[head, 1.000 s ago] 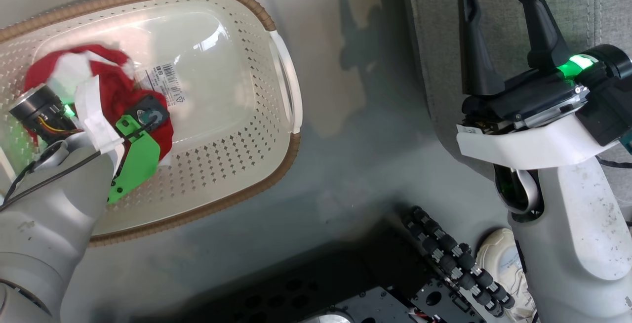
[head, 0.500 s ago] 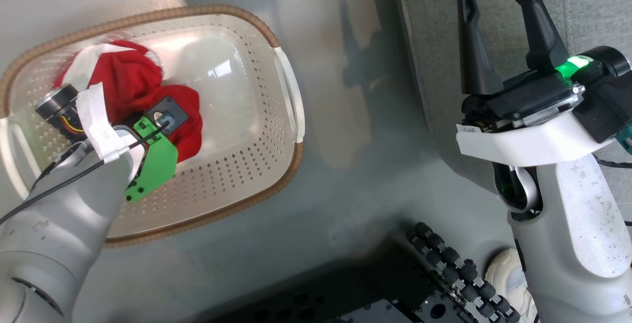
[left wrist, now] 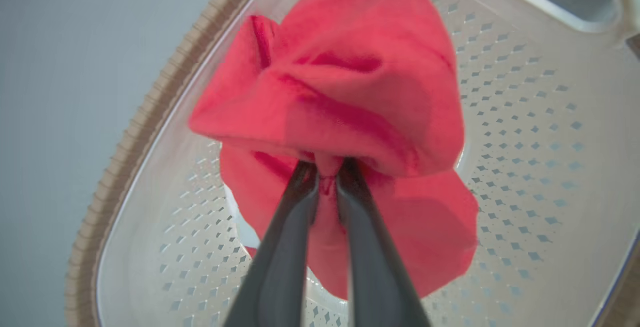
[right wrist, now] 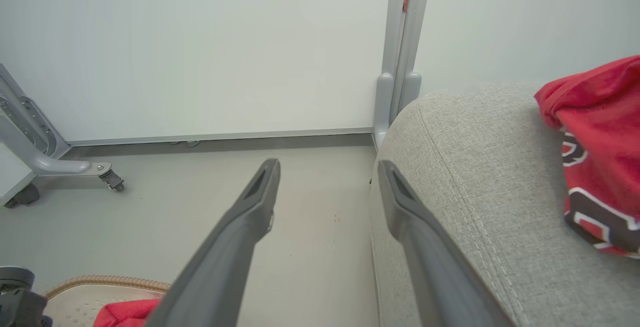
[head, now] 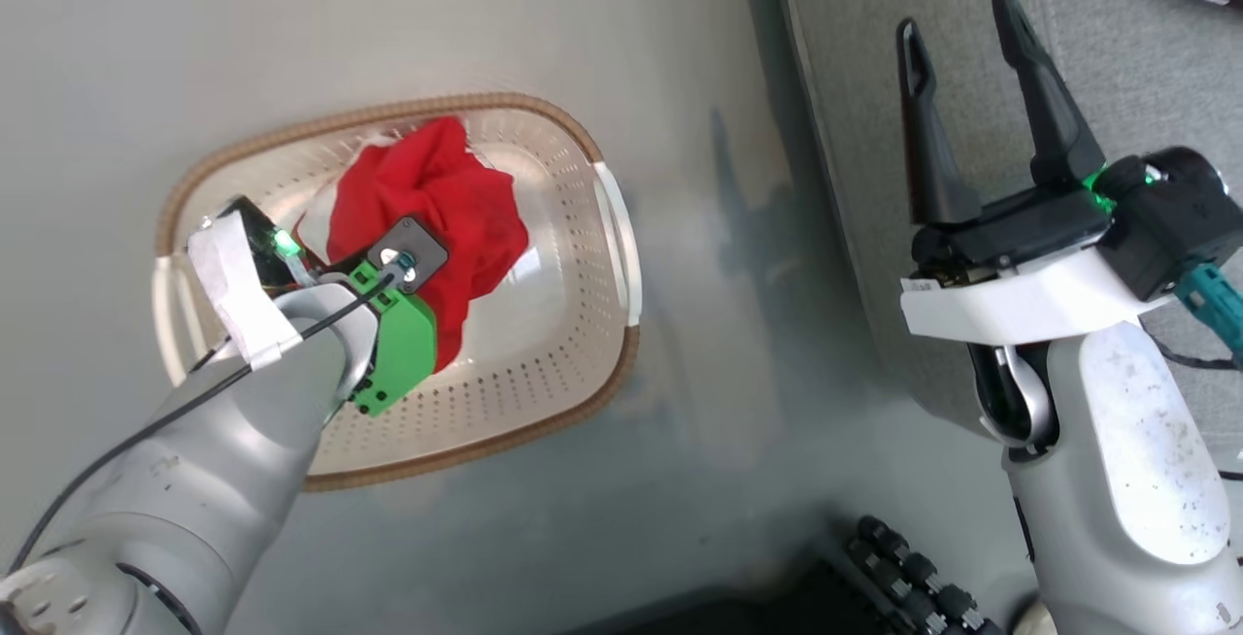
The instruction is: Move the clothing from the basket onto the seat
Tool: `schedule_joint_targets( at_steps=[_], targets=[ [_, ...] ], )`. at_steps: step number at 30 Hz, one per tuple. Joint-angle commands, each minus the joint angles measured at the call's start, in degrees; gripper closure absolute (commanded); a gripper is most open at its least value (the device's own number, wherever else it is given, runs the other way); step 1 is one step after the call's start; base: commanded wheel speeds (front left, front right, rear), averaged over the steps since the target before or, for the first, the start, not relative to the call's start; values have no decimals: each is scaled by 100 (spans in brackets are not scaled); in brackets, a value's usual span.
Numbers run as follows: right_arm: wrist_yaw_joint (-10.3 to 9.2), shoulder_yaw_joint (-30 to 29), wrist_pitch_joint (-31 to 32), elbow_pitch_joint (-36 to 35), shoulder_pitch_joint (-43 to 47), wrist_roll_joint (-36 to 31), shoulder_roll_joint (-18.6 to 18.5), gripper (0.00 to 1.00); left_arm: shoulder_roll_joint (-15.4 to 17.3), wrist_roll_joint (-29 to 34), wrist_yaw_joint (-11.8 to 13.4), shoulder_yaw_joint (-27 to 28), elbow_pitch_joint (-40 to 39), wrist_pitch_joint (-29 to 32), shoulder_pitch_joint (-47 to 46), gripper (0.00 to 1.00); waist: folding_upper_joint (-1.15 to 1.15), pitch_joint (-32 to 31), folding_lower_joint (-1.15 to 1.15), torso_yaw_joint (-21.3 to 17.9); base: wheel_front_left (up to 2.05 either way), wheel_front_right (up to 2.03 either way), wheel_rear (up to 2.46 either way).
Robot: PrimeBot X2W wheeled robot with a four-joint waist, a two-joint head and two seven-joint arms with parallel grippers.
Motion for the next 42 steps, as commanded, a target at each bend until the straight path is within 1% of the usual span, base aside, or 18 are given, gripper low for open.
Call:
schedule_joint_targets(
  at_steps=[1, 5, 9, 14, 17, 24, 30, 34, 42],
  targets=[
    [-4, -46, -14, 53, 135, -51, -18, 0, -48, -52, -15, 16, -28, -93, 100, 100, 0, -634, 0, 349, 0, 0, 0],
    [-4, -118, -14, 180, 318, -109, -19, 0, -149, -273, -15, 70, -125, -232, 222, 100, 0, -1030, 0, 492, 0, 0, 0],
    [-4, -171, -14, 263, 518, -141, -18, 0, -185, -366, -15, 127, -310, -299, 343, 100, 0, -1390, 0, 610, 0, 0, 0],
    [-4, -254, -14, 354, 745, -151, -18, 0, -131, -392, 46, 396, -908, -297, 492, 100, 0, -1794, 0, 743, 0, 0, 0],
    [-4, -285, -14, 403, 880, -172, -19, 0, -60, -385, 88, 627, -1327, -297, 627, 100, 0, -2020, 0, 805, 0, 0, 0],
    [-4, -306, -13, 505, 1172, -172, -18, 0, -9, -260, 148, 1220, -2278, -298, 954, 100, 0, -2481, 0, 919, 0, 0, 0],
    [-4, -253, -13, 556, 1342, -111, -18, 0, -2, -120, 198, 1758, -2983, -293, 1217, 100, 0, -2777, 0, 925, 0, 0, 0],
    [-4, -228, -13, 583, 1429, -86, -18, 0, -54, -34, 208, 2188, -3477, -293, 1410, 100, 0, -2947, 0, 910, 0, 0, 0],
    [-4, -215, -13, 633, 1614, -56, -18, 0, -162, 279, 192, 2708, -4178, -293, 1712, 100, 0, -3247, 0, 887, 0, 0, 0]
  ],
)
